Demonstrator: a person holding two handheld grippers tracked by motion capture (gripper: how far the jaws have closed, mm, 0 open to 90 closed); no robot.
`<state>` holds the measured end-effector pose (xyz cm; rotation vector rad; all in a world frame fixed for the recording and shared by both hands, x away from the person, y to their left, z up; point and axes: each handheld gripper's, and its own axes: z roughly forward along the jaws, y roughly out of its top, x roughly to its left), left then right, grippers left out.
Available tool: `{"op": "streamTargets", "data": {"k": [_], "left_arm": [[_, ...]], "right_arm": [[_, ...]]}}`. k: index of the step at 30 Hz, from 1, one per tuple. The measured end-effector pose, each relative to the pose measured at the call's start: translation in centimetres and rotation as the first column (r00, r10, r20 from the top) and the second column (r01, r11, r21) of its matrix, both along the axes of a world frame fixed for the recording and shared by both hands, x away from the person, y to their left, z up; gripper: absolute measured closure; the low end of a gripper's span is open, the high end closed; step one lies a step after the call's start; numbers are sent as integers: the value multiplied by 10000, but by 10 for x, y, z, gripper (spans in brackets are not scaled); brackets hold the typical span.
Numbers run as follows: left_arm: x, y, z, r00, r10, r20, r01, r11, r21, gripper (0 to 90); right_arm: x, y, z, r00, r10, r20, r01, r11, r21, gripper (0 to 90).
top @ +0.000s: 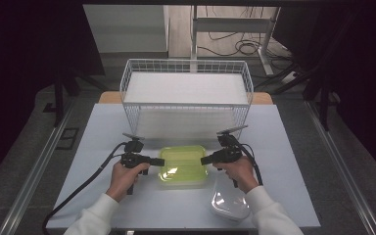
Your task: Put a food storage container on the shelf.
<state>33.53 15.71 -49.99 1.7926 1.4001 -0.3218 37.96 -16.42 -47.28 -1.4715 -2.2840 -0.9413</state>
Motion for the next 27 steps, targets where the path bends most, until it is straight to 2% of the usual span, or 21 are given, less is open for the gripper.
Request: {"op": "streamTargets", "data": {"k": [2, 7, 10, 12, 15, 18, 19, 20, 22, 24, 25, 26, 27], "left_arm": [[-2, 1, 3, 9999, 27, 140, -26, 9999, -102, 779], [-5, 3, 13, 9987, 136, 485, -119, 9993, -351, 782], [-8, 5, 20, 9962, 206, 848, -180, 9993, -315, 785], [-12, 6, 26, 9927, 298, 1168, -252, 9989, -406, 786], [-14, 7, 30, 9910, 315, 1304, -245, 9982, -552, 786], [-18, 9, 37, 9870, 288, 1583, -191, 9979, -625, 786], [-20, 10, 39, 9847, 311, 1713, -213, 9980, -588, 786], [-22, 10, 42, 9820, 324, 1863, -231, 9984, -517, 786], [-24, 9, 46, 9775, 366, 2079, -281, 9986, -437, 787], [-26, 10, 52, 9719, 351, 2327, -250, 9986, -464, 786], [-26, 10, 52, 9719, 351, 2327, -250, 9986, -464, 786], [-27, 9, 54, 9697, 366, 2417, -257, 9985, -483, 786], [-28, 9, 56, 9674, 335, 2512, -230, 9987, -448, 786]], "right_arm": [[0, -1, 2, 10000, -59, 16, 58, 9999, 110, 781], [-3, -4, 9, 9992, -15, 406, -2, 9991, 420, 783], [-7, -2, 13, 9969, 106, 782, -139, 9990, 425, 782], [-11, -2, 18, 9925, 195, 1208, -250, 9987, 440, 782], [-13, -2, 23, 9891, 203, 1460, -287, 9980, 555, 782], [-18, -2, 32, 9821, 293, 1862, -416, 9972, 624, 782], [-18, -2, 32, 9821, 293, 1862, -416, 9972, 624, 782], [-21, -1, 37, 9767, 296, 2125, -436, 9972, 614, 782], [-22, 0, 39, 9751, 292, 2198, -438, 9971, 622, 782], [-25, -1, 44, 9684, 271, 2479, -463, 9963, 720, 783], [-25, -1, 44, 9684, 271, 2479, -463, 9963, 720, 783], [-27, -2, 47, 9647, 238, 2621, -465, 9957, 806, 783], [-27, -2, 47, 9647, 238, 2621, -465, 9957, 806, 783]]}}
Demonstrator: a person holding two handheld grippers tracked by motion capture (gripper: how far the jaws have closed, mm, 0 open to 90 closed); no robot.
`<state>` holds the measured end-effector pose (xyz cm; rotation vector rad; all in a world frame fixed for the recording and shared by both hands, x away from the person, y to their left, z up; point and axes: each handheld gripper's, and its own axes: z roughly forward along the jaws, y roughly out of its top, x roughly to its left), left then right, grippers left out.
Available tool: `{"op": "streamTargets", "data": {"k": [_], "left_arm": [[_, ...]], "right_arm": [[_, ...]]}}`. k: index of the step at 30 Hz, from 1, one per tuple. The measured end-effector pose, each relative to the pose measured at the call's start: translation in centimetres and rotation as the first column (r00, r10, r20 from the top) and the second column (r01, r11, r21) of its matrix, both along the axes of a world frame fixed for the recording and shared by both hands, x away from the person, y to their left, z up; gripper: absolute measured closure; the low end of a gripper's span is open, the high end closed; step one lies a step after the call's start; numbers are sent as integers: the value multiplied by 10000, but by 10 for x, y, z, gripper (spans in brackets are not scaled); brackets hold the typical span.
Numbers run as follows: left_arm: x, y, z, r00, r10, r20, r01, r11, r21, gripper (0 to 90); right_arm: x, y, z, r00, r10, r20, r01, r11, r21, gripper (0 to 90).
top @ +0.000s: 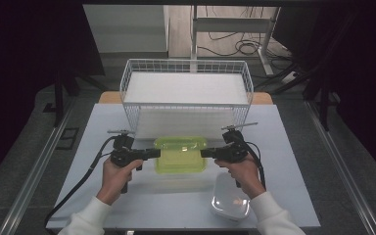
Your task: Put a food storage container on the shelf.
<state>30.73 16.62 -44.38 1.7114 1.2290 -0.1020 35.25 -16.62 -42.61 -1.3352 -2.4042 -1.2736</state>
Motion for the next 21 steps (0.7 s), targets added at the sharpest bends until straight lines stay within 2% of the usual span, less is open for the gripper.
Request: {"op": "streamTargets", "data": {"k": [3, 4, 7, 11, 13, 14, 17, 19, 21], "left_arm": [[-3, -1, 8, 9994, -10, 347, 10, 10000, 20, 786], [-3, -1, 8, 9994, -10, 347, 10, 10000, 20, 786], [-5, -3, 15, 9982, 2, 596, -6, 10000, 63, 787], [-8, -5, 26, 9957, -30, 921, 32, 10000, -21, 786], [-10, -5, 31, 9937, -58, 1116, 56, 10000, 20, 785], [-11, -5, 33, 9922, -86, 1246, 81, 10000, 42, 785], [-13, -5, 40, 9882, -128, 1523, 135, 9999, -36, 785], [-14, -5, 44, 9853, -146, 1700, 162, 9998, -79, 786], [-14, -4, 46, 9845, -160, 1748, 183, 9998, -116, 786]], "right_arm": [[-4, -2, 6, 9993, 10, 369, -15, 9999, 124, 784], [-4, -2, 6, 9993, 10, 369, -15, 9999, 124, 784], [-8, -4, 15, 9968, 24, 797, -37, 9999, 163, 784], [-10, -7, 23, 9943, -15, 1069, -18, 9995, 308, 784], [-14, -8, 31, 9895, 6, 1448, -55, 9994, 333, 785], [-14, -8, 31, 9895, 6, 1448, -55, 9994, 333, 785], [-17, -10, 38, 9835, 4, 1811, -80, 9991, 411, 785], [-21, -10, 46, 9767, -17, 2146, -74, 9991, 417, 785], [-21, -10, 48, 9748, -20, 2229, -72, 9992, 405, 785]]}}
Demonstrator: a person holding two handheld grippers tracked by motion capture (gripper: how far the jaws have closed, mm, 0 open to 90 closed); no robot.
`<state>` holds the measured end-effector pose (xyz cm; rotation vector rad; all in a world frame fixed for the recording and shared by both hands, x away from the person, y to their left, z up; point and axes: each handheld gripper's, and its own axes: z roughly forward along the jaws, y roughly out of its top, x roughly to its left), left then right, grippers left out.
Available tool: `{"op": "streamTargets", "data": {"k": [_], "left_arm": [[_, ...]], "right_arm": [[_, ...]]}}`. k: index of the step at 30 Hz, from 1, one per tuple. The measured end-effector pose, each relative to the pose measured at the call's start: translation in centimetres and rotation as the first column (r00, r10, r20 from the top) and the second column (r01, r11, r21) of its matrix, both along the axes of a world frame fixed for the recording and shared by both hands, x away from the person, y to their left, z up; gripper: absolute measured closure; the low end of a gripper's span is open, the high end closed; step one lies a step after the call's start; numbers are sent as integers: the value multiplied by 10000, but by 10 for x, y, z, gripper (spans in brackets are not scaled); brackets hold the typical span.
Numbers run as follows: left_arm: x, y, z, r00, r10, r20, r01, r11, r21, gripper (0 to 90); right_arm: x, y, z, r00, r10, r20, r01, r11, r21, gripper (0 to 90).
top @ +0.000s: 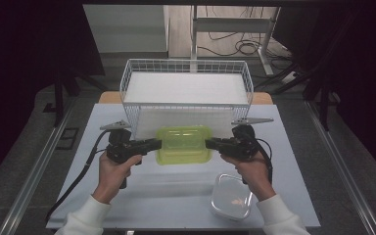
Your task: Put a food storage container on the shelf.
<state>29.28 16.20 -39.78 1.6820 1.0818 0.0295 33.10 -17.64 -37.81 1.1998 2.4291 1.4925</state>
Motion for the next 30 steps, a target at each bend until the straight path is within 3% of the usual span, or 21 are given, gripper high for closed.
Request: {"op": "streamTargets", "data": {"k": [8, 21, 30], "left_arm": [[-1, 0, 15, 9991, -32, 423, 34, 10000, -52, 786], [2, -3, 40, 9958, -18, 918, 35, 9998, -179, 787], [11, -4, 48, 9944, 68, 1057, -34, 9995, -319, 789]], "right_arm": [[-5, 0, 19, 9975, -17, 712, 15, 10000, 25, 785], [-7, -3, 45, 9918, -98, 1278, 87, 9999, 93, 785], [-1, -4, 58, 9883, -178, 1512, 152, 9997, 185, 785]]}}
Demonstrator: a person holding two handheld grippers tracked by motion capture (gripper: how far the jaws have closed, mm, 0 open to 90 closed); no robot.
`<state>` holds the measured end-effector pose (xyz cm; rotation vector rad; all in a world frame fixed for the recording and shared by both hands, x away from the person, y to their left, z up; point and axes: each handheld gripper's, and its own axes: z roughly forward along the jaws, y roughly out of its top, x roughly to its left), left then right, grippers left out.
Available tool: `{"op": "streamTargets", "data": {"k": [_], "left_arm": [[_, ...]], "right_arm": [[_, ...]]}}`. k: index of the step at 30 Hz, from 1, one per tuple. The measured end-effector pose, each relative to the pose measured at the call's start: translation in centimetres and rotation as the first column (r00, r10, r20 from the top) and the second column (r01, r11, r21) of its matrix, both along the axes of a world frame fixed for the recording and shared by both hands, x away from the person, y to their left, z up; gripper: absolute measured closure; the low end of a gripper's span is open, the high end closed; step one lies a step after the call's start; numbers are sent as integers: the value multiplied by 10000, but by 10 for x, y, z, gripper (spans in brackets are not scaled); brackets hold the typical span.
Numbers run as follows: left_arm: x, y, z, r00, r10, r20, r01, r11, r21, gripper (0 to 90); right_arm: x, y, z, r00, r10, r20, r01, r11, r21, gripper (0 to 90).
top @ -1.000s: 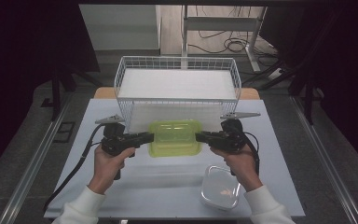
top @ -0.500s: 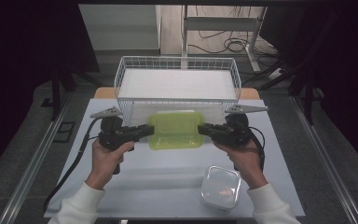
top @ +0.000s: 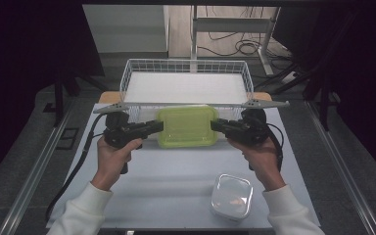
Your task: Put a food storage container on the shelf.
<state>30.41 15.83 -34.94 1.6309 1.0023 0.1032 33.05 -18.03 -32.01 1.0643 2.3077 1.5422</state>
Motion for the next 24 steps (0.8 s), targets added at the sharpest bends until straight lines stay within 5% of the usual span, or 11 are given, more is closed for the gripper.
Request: {"op": "streamTargets", "data": {"k": [24], "left_arm": [[36, 4, 36, 9992, 237, 332, -249, 9990, 363, 792]], "right_arm": [[36, 6, 20, 9991, -227, 349, 204, 9976, 660, 787]]}}
